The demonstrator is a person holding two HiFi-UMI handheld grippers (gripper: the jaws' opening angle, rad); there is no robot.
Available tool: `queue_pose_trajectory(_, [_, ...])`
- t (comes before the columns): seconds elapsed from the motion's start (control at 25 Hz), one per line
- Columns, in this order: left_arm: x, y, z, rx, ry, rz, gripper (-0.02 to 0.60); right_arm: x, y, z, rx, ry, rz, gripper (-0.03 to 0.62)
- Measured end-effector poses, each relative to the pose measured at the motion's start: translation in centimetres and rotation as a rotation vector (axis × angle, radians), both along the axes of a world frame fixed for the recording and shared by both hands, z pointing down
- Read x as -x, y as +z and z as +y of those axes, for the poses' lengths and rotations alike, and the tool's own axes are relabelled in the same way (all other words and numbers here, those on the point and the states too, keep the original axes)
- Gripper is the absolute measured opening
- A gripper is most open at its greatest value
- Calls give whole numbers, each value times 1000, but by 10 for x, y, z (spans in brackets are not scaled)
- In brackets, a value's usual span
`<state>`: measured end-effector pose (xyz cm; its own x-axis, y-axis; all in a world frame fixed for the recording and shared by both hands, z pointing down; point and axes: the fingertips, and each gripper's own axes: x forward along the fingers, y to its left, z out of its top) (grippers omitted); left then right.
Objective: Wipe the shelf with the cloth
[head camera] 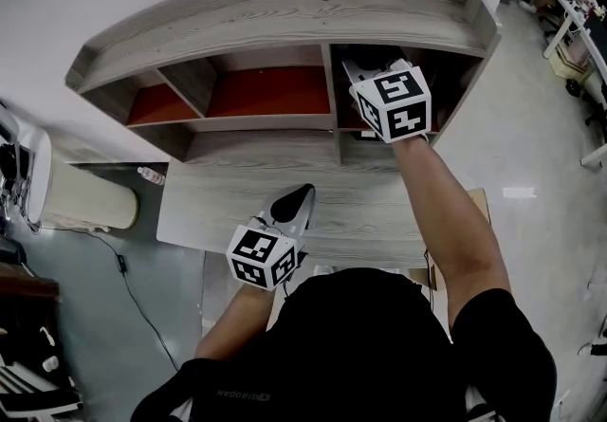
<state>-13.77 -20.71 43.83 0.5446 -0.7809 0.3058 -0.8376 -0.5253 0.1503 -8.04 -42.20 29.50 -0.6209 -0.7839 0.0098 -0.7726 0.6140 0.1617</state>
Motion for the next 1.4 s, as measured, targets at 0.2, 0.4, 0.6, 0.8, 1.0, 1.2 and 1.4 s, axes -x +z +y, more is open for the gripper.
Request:
queue_pose_trajectory(0.2, [-2,0,-2,0,3,1,8,-4,0,-3,-4,13,2,95])
queue_pose_trajectory(0.4, [-5,0,-3,-2,12,1,8,-18,4,-6,-5,53,13,95])
queue_pose_trajectory(0.6, [-9,1,-4,0,26,0,8,-45,12,-13,8,118,4,95])
queue_pose_trajectory(0.8, [-11,1,-5,0,38,-1,8,-71,20,-20,22,179,5,95])
queue_pose_trajectory(1.0, [-13,1,-6,1,50,-1,8,-96,23,-24,29,236,3,95])
queue_pose_trajectory(1.2, [-16,0,-7,0,59,-1,8,-118,25,-28,37,285,-2,95])
queue_pose_trajectory(1.4, [-18,1,-9,1,66,0,8,-133,26,-31,43,318,-12,95])
